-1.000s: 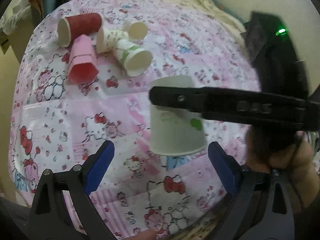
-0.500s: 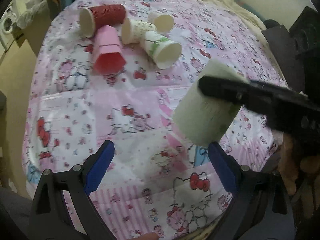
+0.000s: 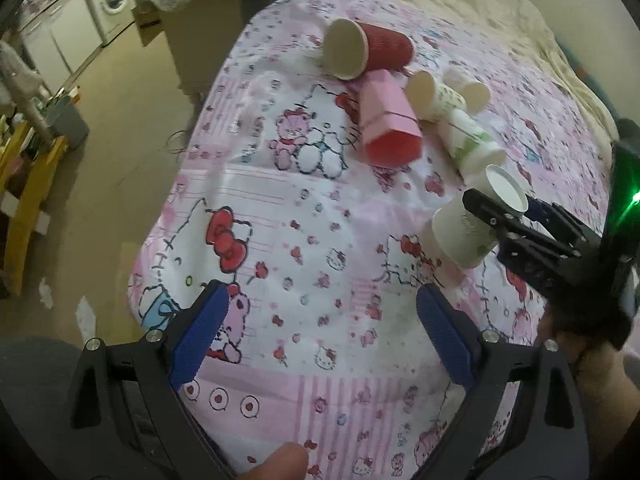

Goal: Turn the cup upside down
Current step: 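Rotate the white cup in the right tool so its opening faces up, then lower the white cup onto the bedspread and open the right tool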

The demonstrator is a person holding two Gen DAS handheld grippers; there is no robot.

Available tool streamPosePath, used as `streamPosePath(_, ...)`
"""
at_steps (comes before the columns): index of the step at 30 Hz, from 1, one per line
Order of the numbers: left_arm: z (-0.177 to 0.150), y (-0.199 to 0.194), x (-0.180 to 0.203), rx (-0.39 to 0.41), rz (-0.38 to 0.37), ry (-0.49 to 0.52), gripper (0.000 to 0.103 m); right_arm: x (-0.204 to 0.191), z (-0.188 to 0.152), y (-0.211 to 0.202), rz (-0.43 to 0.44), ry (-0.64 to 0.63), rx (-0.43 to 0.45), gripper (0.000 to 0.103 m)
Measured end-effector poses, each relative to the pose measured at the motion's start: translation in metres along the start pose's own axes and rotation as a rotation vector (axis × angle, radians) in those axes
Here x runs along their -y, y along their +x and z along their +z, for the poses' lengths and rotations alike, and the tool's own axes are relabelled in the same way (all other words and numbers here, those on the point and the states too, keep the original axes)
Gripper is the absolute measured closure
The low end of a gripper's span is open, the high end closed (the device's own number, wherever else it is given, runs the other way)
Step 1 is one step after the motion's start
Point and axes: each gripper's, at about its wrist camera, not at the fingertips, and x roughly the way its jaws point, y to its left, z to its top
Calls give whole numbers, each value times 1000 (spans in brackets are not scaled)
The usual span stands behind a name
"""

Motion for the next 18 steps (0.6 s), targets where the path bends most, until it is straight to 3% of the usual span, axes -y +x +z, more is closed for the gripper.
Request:
streamPosePath(5, 2, 4, 6, -9, 5, 16, 10, -4, 3, 18, -69, -66, 19, 47)
streamPosePath(16, 2, 6, 12, -7, 31, 43, 10, 6, -5, 15, -16, -23, -53, 42)
streamPosePath(18, 2, 5, 15, 2, 31, 51, 10, 7, -3, 11, 4, -11, -51, 32)
